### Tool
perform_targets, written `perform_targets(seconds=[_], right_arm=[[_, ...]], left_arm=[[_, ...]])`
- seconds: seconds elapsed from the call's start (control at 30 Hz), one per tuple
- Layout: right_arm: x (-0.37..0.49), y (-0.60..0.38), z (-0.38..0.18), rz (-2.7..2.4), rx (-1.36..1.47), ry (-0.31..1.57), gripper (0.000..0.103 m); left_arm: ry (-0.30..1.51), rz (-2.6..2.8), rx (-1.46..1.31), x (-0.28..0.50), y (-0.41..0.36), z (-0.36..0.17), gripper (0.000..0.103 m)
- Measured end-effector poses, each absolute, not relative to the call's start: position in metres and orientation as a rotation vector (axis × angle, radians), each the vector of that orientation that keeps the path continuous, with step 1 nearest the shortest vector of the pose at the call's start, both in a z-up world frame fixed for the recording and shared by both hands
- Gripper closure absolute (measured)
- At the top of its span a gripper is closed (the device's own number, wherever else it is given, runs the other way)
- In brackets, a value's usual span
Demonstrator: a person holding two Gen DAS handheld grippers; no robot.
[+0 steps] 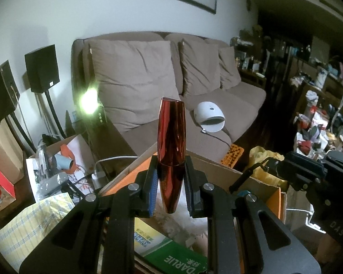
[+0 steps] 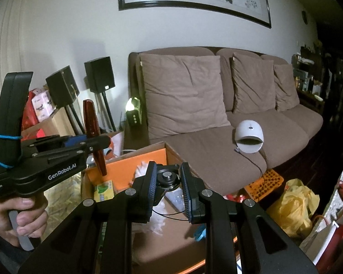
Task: Organize objects
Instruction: 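Lower the red cylinder with the left tool into the orange-lined box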
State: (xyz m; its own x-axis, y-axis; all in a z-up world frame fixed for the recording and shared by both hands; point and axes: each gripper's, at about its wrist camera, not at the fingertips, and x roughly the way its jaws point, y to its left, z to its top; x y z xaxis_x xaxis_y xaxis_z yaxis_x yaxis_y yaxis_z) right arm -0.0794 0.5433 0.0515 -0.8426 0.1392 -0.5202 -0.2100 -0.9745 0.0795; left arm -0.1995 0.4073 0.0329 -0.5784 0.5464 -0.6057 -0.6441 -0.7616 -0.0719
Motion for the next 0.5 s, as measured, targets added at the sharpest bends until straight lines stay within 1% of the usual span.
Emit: perform_targets(seconds=[0.5], right_arm=[[-0.084, 0.547, 0.04, 2.827, -0.846, 0.205, 0.082]], left_arm=[[0.281, 2.286, -0.855, -0.201, 0.416, 0.021, 0.084]])
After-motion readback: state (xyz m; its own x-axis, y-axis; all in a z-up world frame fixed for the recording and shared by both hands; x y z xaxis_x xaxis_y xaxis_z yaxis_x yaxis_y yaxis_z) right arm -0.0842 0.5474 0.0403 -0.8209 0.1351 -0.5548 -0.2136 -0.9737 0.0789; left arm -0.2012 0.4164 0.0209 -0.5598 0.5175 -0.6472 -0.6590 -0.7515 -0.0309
